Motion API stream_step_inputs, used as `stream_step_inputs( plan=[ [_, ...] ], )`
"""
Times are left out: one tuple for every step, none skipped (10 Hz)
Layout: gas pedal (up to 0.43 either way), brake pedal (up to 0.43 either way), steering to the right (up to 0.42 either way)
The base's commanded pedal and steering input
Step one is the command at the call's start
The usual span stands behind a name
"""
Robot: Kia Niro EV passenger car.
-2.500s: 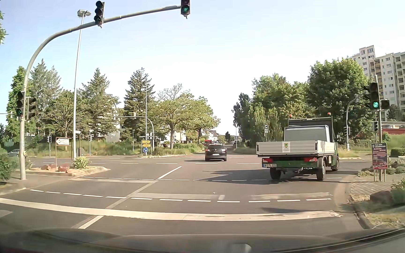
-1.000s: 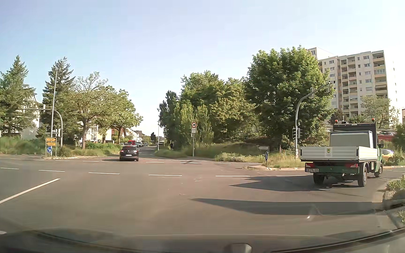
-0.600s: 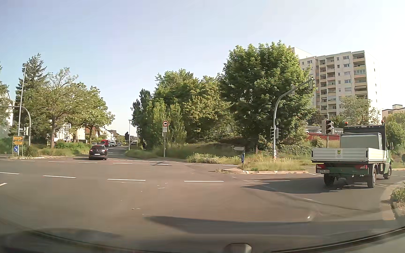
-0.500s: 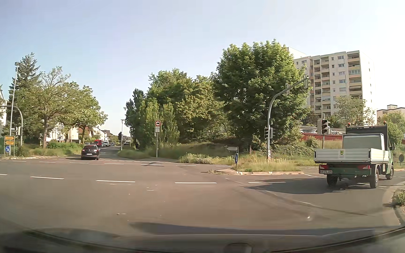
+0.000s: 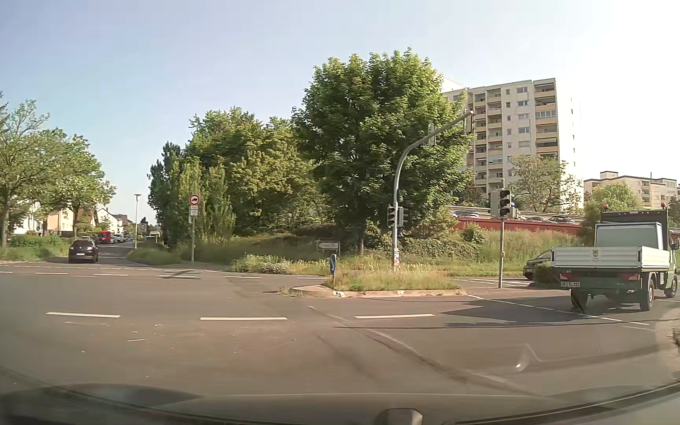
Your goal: Follow the waypoints while adhering to traffic rules and regulations
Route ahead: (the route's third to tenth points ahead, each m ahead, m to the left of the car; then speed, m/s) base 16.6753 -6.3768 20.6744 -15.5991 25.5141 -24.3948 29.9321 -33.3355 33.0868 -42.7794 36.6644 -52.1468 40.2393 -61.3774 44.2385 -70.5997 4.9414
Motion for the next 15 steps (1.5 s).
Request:
stream_step_inputs(
  plan=[
    [0.067,0.030,0.237],
    [0.067,0.030,0.243],
    [0.067,0.030,0.248],
    [0.067,0.030,0.255],
    [0.067,0.030,0.263],
    [0.067,0.030,0.266],
    [0.067,0.030,0.266],
    [0.087,0.030,0.265],
    [0.079,0.030,0.265],
    [0.079,0.030,0.265],
    [0.087,0.030,0.264],
    [0.087,0.030,0.265],
    [0.079,0.030,0.265],
    [0.079,0.030,0.265],
    [0.079,0.030,0.265]
  ],
)
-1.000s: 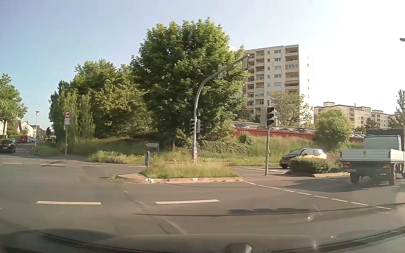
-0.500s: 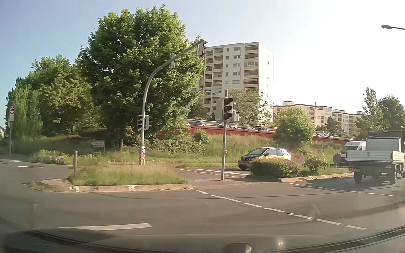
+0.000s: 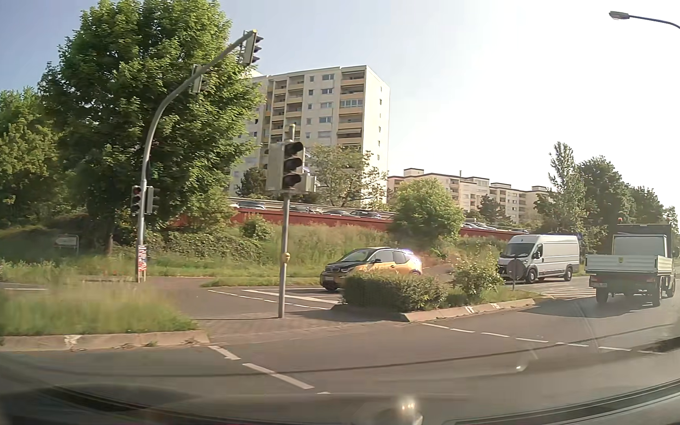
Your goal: Follow the waypoints while adhering to traffic rules and regulations
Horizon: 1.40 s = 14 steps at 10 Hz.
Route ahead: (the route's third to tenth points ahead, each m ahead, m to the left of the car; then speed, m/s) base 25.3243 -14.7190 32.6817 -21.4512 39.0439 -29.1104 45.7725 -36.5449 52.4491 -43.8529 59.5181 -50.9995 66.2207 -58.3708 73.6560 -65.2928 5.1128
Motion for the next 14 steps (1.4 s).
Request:
stream_step_inputs(
  plan=[
    [0.067,0.030,0.266],
    [0.067,0.030,0.266],
    [0.067,0.030,0.268],
    [0.067,0.030,0.274],
    [0.067,0.030,0.280],
    [0.067,0.030,0.280],
    [0.067,0.030,0.280],
    [0.079,0.030,0.280],
    [0.079,0.030,0.279],
    [0.098,0.030,0.276],
    [0.110,0.030,0.273],
    [0.118,0.030,0.271],
    [0.130,0.030,0.270],
    [0.130,0.030,0.269]
  ],
)
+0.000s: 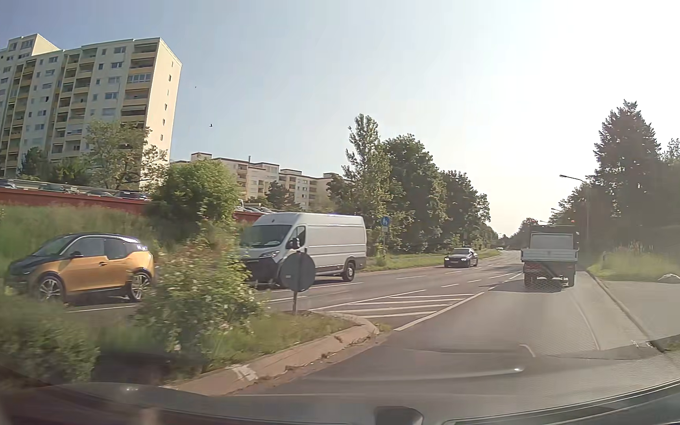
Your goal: Follow the waypoints while adhering to traffic rules and regulations
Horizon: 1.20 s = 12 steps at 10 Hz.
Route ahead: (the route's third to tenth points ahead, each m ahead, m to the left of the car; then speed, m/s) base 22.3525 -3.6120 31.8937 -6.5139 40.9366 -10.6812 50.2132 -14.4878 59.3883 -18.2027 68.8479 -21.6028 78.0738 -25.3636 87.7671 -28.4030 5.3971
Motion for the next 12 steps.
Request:
stream_step_inputs(
  plan=[
    [0.138,0.030,0.264],
    [0.138,0.030,0.256],
    [0.138,0.030,0.247],
    [0.138,0.030,0.238],
    [0.138,0.030,0.228],
    [0.138,0.030,0.222],
    [0.138,0.030,0.217],
    [0.138,0.030,0.210],
    [0.138,0.030,0.203],
    [0.150,0.030,0.193],
    [0.169,0.030,0.177],
    [0.169,0.030,0.161]
  ],
)
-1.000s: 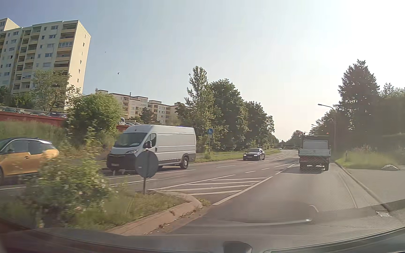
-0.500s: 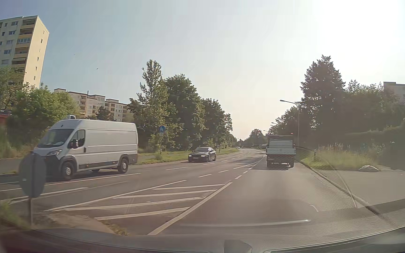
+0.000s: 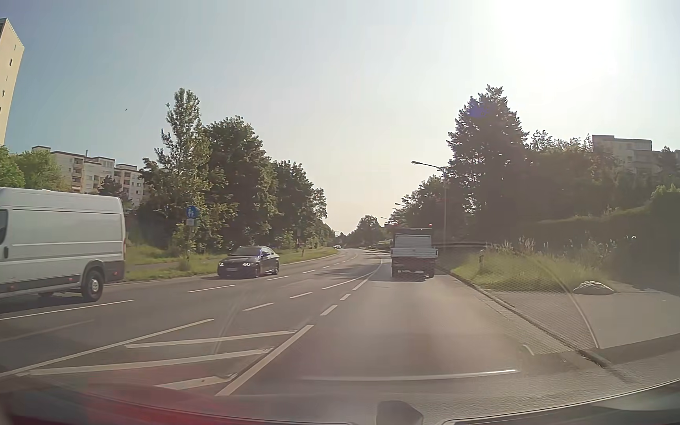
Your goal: Follow the waypoints while adhering to traffic rules and regulations
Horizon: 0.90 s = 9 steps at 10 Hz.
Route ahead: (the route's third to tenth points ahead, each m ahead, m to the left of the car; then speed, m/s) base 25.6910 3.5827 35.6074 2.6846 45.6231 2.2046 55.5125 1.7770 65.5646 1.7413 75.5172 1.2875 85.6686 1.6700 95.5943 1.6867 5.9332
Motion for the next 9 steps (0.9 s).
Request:
stream_step_inputs(
  plan=[
    [0.177,0.030,0.141],
    [0.177,0.030,0.118],
    [0.189,0.030,0.097],
    [0.189,0.030,0.071],
    [0.209,0.030,0.048],
    [0.209,0.030,0.032],
    [0.209,0.030,0.021],
    [0.220,0.030,0.011],
    [0.220,0.030,0.006]
  ],
)
